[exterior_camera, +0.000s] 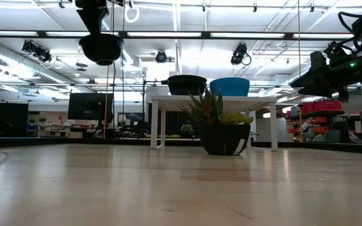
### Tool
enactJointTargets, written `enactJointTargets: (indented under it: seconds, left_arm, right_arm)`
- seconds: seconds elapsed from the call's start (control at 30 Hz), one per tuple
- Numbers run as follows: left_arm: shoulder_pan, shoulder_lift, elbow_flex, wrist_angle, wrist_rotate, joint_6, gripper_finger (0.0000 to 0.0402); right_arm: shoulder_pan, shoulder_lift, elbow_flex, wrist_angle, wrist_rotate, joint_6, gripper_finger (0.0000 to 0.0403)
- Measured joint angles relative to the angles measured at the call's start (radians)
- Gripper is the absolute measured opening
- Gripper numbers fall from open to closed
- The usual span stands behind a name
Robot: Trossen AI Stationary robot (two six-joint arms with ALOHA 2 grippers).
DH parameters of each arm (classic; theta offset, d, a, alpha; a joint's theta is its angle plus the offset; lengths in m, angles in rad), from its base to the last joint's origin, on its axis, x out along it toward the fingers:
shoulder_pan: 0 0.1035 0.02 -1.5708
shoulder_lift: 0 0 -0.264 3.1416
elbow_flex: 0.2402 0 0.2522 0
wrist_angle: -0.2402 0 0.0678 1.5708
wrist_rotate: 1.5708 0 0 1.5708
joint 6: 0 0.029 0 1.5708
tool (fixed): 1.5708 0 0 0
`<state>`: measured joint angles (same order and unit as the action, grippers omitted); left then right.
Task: Pick & Place Mini bowls
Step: Stack the white patterned bowl on the white patterned bowl on the shelf
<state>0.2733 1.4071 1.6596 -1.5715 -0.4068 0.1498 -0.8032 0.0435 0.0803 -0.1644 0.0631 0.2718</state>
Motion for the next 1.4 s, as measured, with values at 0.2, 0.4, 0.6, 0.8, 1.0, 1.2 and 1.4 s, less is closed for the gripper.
enactJointTargets:
  seconds: [0.2,0.4,0.6,0.8,1.0,1.2,1.4]
  left_arm:
    - [0.0,0.0,0.0,0.0,-0.051,0.029,0.001]
    - [0.0,0.015,0.0,-0.001,-0.088,0.082,0.001]
    - [0.0,0.077,0.0,0.0,-0.142,0.142,0.001]
    - [0.0,0.152,0.0,0.008,-0.234,0.232,0.001]
    - [0.0,0.219,0.057,0.061,-0.25,0.339,0.001]
    - [0.0,0.268,0.168,0.138,-0.169,0.473,0.001]
    - [0.005,0.348,0.303,0.147,-0.087,0.637,0.001]
  right_arm:
    - [0.0,0.0,0.0,0.0,0.0,0.0,0.021]
    - [0.0,0.0,0.0,0.0,0.0,0.0,0.021]
    - [0.0,0.0,0.0,0.0,0.0,0.0,0.021]
    - [0.0,0.0,0.0,0.0,0.0,0.0,0.021]
    - [0.0,0.0,0.0,0.0,0.0,0.0,0.021]
    - [0.0,0.0,0.0,0.0,0.0,0.0,0.021]
    - [0.0,0.0,0.0,0.0,0.0,0.0,0.021]
